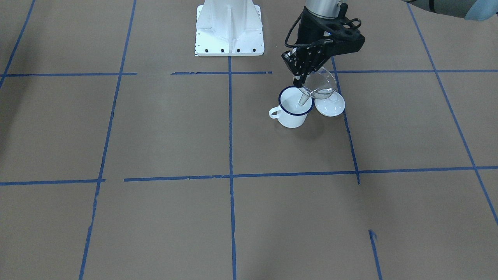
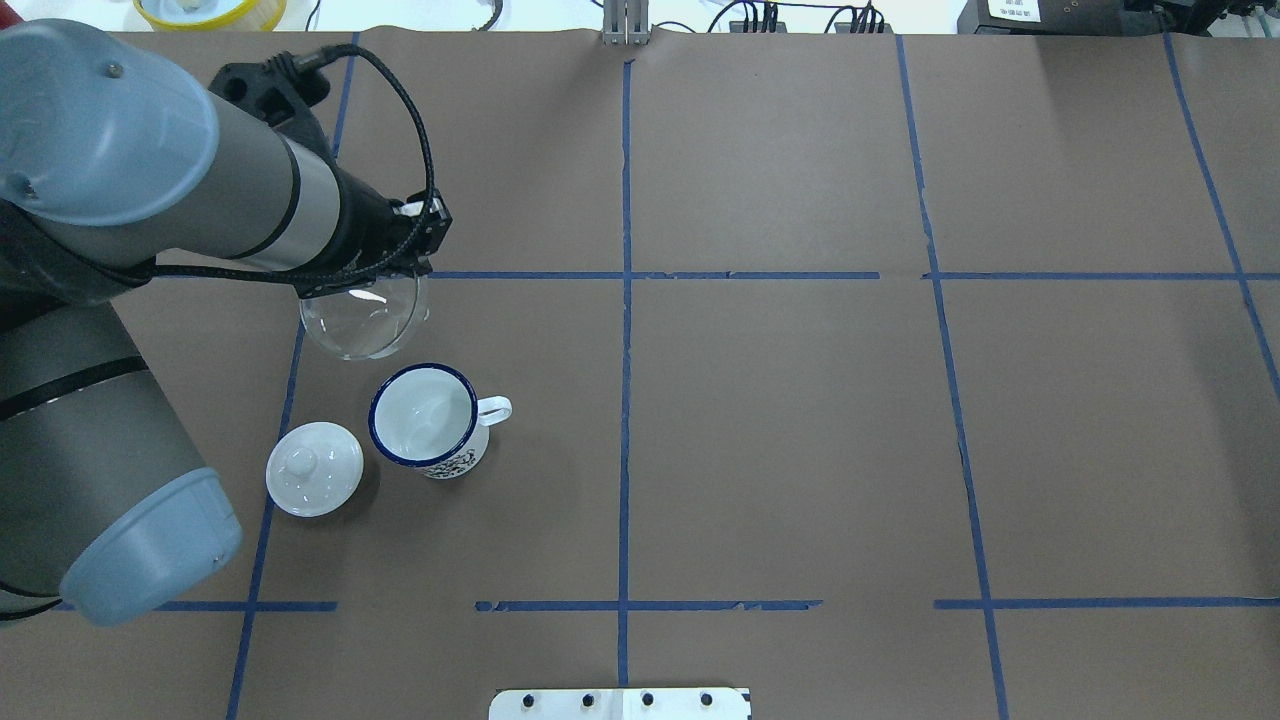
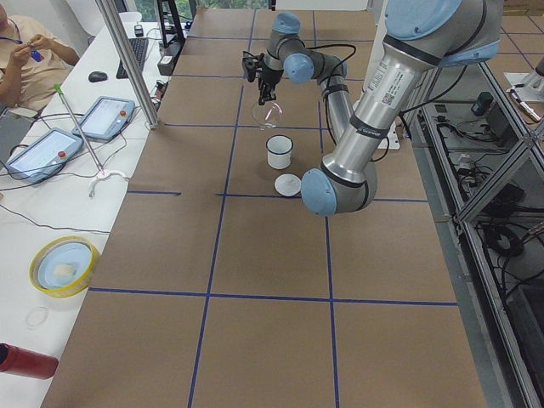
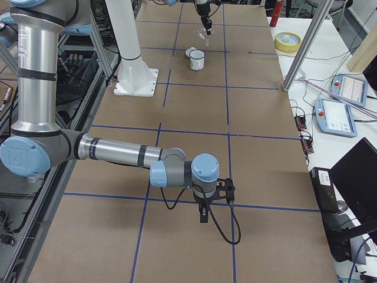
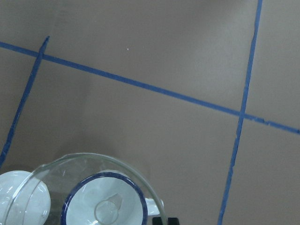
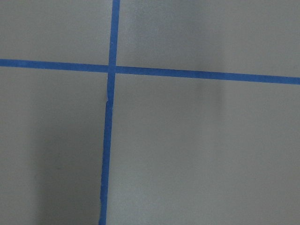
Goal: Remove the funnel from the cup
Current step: 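Lift the glass funnel out of the mug with the left gripper, moving it farther away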
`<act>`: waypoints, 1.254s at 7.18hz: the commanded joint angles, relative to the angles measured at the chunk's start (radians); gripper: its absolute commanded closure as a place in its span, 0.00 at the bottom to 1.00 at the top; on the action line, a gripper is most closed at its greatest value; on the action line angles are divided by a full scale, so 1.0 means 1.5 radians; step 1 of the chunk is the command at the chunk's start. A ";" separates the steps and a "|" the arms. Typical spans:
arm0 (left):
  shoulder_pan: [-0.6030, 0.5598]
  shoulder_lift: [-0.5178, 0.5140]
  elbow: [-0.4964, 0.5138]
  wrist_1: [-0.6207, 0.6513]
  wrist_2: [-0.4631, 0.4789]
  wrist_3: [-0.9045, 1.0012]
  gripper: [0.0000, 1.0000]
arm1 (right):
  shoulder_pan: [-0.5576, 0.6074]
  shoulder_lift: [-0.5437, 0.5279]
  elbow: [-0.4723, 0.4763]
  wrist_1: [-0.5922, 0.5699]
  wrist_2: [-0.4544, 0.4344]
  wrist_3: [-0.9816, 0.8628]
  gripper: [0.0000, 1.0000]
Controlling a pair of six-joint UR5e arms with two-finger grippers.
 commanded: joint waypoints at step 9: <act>0.006 0.001 0.563 -0.679 0.388 -0.415 0.89 | 0.000 0.000 0.000 0.000 0.000 0.000 0.00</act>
